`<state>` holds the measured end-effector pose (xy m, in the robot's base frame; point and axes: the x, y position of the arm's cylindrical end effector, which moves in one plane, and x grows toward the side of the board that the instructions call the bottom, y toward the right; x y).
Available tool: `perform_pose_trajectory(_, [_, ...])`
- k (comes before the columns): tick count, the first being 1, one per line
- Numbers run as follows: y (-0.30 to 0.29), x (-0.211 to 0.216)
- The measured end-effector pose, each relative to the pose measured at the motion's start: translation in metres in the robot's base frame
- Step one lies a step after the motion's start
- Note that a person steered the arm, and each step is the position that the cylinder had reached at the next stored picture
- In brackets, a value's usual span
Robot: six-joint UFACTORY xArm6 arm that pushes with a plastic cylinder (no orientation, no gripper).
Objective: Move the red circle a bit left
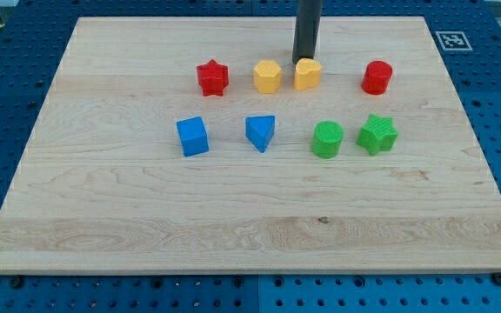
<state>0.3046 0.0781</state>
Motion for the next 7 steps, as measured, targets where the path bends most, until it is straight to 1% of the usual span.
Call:
perform_pose_trajectory(3, [0.005,0.014])
perform_pose_trajectory(4, [0.050,0.002])
perform_pose_trajectory(6, [0.215,0.000])
perform_pose_trajectory(7, [0.235,0.017])
